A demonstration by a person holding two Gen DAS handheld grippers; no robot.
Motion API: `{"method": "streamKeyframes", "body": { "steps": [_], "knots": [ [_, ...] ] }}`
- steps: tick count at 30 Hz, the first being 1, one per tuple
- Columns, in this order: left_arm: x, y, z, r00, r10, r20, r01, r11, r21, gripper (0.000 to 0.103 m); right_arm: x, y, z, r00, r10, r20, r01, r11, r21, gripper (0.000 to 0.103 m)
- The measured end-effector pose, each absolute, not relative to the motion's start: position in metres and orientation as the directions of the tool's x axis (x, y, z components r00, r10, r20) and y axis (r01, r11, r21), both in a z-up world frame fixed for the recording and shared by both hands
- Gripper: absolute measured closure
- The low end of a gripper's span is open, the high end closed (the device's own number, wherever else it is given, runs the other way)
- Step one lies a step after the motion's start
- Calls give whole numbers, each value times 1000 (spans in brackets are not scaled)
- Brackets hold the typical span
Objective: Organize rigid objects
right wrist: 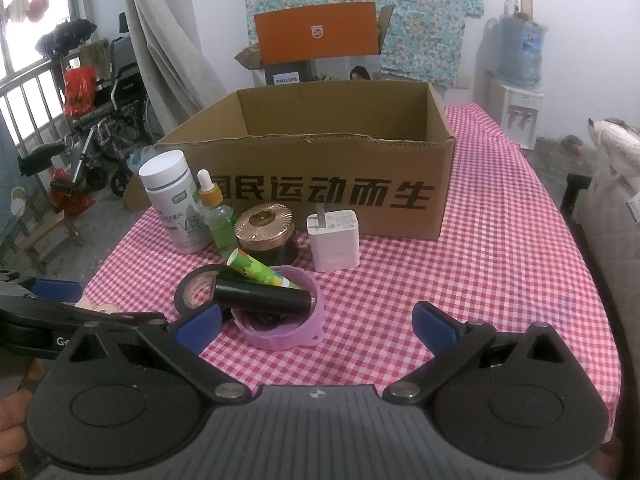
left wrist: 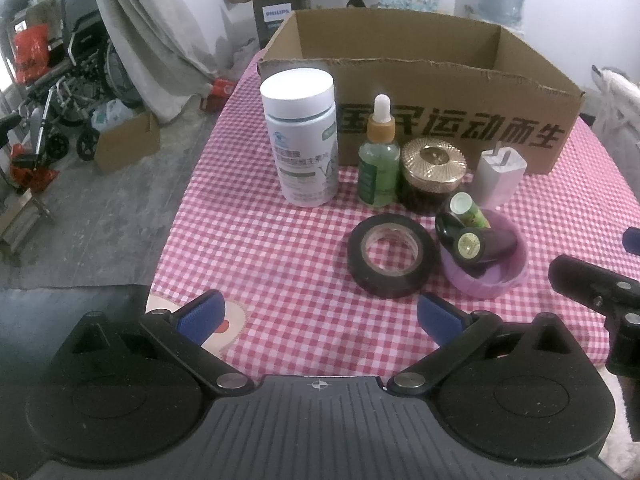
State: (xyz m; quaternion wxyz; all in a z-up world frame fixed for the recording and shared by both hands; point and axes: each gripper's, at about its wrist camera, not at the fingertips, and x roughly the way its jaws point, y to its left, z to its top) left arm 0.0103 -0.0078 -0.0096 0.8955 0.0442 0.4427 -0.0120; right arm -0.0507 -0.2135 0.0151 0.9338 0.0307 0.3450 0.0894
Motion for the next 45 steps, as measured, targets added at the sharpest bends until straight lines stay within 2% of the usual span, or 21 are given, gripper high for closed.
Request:
{"method": "streamKeyframes", "body": {
  "steps": [12,15,20,23,25,27,29,36,39,42,45],
  "knots": [
    [15,-12,-6,638,-35,-769,92,995,32,0,-45,-231,14,775,194,-601,-142,981,134,0],
    [14,-13,-2,662,-83,-745,125,992,1,0,-43,-246,16,779,232,-583,-140,970,199,0],
    [13,-20,5,694,-167,-700,195,980,-41,3,-37,-283,20,775,401,-489,-169,876,452,0],
    [16,-32,6,698,-177,-694,223,974,-24,11,-22,-294,15,725,513,-460,-184,787,588,4],
    [19,-40,5,690,-191,-698,247,969,-20,27,-11,-295,9,688,565,-456,-180,741,647,10],
    [21,-47,4,677,-203,-708,271,962,-17,34,1,-294,-2,636,626,-451,-165,682,712,22],
    [23,-53,3,660,-215,-720,292,956,-17,43,10,-290,-13,589,673,-447,-143,631,762,25],
    [26,-70,-4,611,-247,-752,358,934,-16,67,32,-289,-39,512,739,-438,-72,544,836,39],
    [25,-74,-4,606,-256,-753,378,926,-10,69,35,-293,-44,491,748,-447,-43,533,845,43],
    [21,-77,-4,580,-292,-760,414,910,-33,75,36,-297,-47,469,756,-456,-21,526,850,48],
    [18,-79,-5,552,-327,-767,444,894,-62,76,39,-298,-49,453,752,-479,-5,539,842,51]
  ]
}}
